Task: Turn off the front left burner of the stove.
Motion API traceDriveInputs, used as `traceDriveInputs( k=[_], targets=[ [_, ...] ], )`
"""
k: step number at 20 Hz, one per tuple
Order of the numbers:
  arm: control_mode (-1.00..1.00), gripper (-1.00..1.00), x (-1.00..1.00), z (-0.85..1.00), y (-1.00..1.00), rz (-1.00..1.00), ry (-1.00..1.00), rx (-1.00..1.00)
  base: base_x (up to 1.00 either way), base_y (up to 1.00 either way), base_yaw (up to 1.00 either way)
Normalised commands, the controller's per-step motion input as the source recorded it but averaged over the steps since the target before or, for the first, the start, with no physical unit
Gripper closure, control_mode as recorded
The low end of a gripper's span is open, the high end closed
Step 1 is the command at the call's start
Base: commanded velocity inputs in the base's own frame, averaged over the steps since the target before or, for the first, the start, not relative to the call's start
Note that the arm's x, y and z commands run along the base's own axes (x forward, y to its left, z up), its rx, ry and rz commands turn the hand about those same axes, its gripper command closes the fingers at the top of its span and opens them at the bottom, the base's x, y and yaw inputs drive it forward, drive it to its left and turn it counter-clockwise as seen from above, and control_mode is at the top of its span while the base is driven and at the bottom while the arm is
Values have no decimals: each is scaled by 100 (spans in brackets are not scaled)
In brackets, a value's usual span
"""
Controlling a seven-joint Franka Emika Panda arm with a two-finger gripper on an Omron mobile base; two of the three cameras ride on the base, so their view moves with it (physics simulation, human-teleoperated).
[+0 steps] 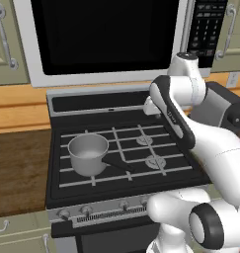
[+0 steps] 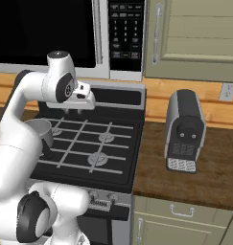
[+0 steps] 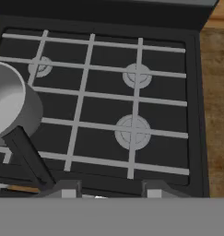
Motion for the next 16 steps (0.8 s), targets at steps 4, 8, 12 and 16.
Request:
traceDriveInputs(
  k=[4,8,12,16],
  targets=[
    [-100,-100,-20,0,38,3,0,-2,0,0,0],
    [-100,-100,-88,-40,100,6,-2,-19,0,0,0],
    [-100,-100,-100,-74,100,0,-6,-25,0,0,0],
    [-100,-100,-75,-99,100,0,-1,-26,0,0,0]
  ],
)
